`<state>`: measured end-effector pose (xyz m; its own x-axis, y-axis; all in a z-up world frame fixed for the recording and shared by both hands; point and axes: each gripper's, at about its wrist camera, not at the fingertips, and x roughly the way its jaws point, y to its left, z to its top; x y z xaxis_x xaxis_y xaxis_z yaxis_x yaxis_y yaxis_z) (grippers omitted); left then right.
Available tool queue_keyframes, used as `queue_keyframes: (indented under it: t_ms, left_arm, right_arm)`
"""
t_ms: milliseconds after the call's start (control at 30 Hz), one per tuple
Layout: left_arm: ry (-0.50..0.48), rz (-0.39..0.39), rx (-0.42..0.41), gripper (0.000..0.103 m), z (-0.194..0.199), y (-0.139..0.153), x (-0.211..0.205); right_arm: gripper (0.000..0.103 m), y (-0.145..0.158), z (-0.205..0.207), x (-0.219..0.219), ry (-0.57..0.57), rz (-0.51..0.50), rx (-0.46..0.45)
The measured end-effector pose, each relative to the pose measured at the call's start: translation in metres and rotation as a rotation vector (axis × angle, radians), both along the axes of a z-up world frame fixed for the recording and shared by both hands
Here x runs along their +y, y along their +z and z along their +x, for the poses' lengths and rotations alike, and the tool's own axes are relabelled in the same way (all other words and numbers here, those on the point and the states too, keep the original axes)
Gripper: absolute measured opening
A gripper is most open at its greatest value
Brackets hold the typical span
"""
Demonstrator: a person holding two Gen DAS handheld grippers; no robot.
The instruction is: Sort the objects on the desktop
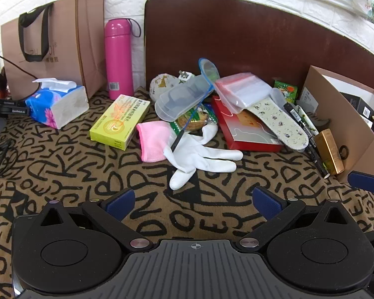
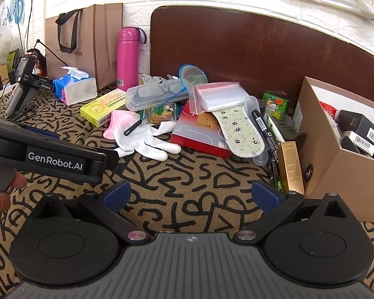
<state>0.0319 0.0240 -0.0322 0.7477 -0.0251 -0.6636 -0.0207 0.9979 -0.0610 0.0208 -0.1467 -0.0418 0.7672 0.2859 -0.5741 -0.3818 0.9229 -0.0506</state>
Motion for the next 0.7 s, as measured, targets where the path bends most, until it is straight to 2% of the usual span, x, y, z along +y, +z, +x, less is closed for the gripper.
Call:
queue_keyframes:
  t_ms: [400, 567, 700]
  left_arm:
    - [-0.008, -0.003, 0.021, 0.103, 0.009, -0.007, 0.002]
    - [-0.017, -0.029, -0.024, 0.103, 0.009, -0.009, 0.013]
    - [0.002, -0.044, -0.006, 0.103, 0.017, -0.013, 0.025]
  right_arm:
    - [0.102, -0.005, 0.011, 0.003, 0.001, -0.001, 0.022]
    - [0.102, -0.010, 0.016, 0.006, 0.020, 0.006, 0.033]
    - [0.102, -0.019, 0.023, 0.015, 0.047, 0.002, 0.054]
